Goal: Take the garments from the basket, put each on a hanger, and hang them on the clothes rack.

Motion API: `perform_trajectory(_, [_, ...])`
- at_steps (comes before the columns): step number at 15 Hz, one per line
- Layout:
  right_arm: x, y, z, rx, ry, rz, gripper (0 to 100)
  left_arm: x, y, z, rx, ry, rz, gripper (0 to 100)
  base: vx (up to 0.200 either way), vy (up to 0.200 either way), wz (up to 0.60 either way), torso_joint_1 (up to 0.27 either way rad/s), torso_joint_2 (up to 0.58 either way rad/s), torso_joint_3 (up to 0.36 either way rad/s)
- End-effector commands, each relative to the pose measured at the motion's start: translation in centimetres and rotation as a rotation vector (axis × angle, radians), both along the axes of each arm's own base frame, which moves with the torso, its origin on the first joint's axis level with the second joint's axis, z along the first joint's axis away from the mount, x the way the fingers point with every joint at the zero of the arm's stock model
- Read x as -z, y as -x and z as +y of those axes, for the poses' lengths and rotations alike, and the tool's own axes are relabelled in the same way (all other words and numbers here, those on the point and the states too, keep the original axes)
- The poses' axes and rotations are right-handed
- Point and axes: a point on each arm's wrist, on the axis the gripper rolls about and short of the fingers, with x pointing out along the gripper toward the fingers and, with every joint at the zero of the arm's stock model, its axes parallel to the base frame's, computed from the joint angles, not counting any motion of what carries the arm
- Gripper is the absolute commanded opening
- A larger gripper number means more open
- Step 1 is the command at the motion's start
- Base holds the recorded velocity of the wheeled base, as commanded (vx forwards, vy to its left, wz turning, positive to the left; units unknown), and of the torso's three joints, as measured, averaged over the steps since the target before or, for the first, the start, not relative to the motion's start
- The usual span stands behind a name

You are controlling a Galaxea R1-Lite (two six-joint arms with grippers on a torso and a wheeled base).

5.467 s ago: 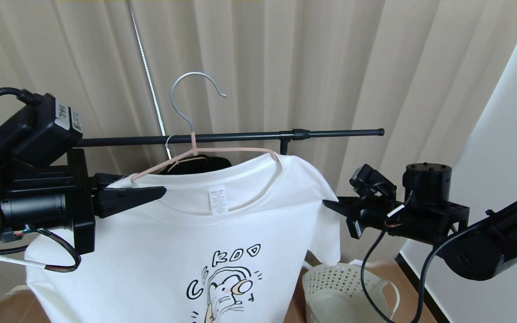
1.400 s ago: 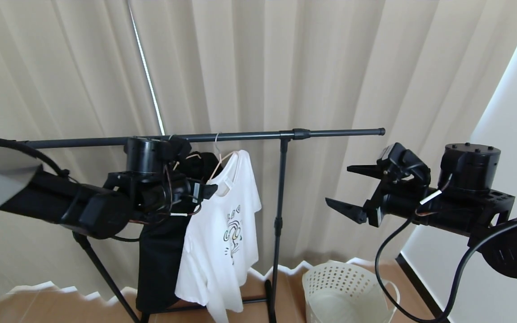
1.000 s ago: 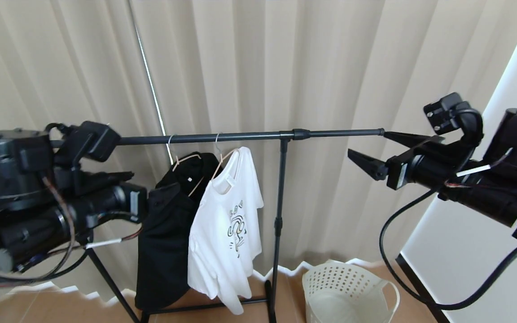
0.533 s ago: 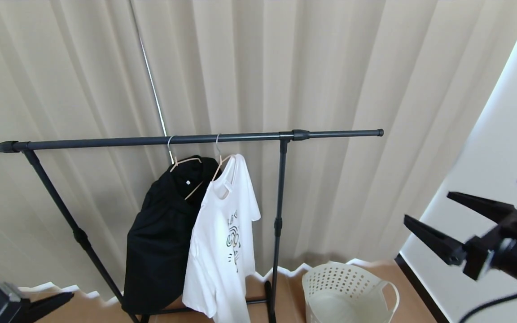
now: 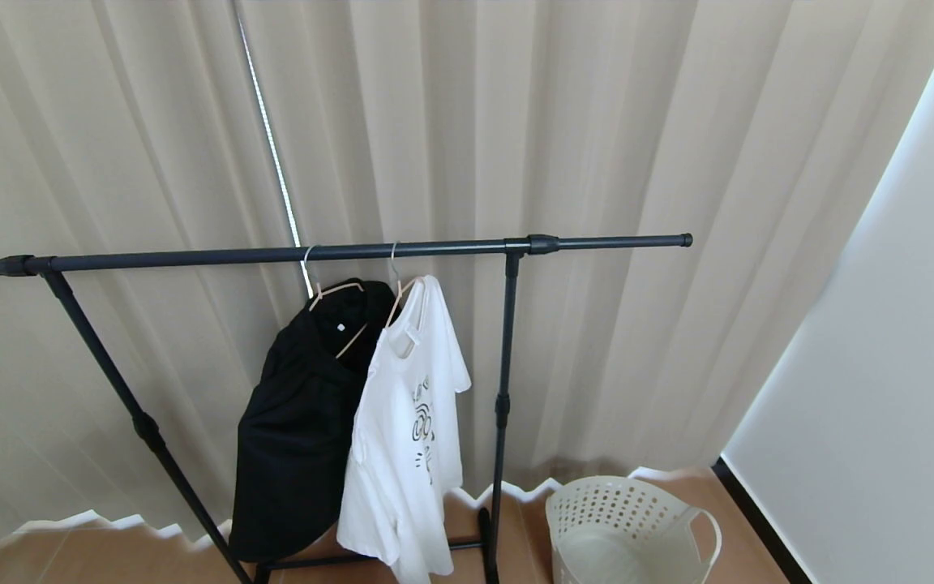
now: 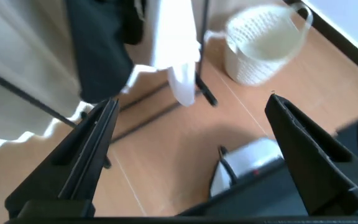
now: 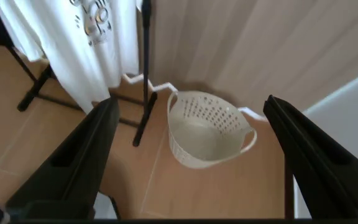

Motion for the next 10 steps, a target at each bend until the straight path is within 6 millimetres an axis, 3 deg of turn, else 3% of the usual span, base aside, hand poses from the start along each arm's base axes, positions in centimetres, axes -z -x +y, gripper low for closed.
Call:
perform_trajectory(1, [0.6,2.2,-1.0,0.067,-0.022,-0.142,100,0.3,1.7,0.0,-0.182,0.017,-0.217,100,0.000,0.000,0.00,0.000,0.00,0.000])
perform_trajectory(3, [0.6,2.9,-1.4,0.160,-0.023,-0.205,100,0.4,2.5,-0.1,-0.167,0.047,-0.326,100,0.000,0.000,0.00,0.000,0.00,0.000])
perform_trajectory(10, [1.1,5.2,-1.2,0.481,-0.060,-0.452,100,0.4,2.5,0.0,-0.193,0.082,-0.325,100,0.000,0.000,0.00,0.000,0.00,0.000])
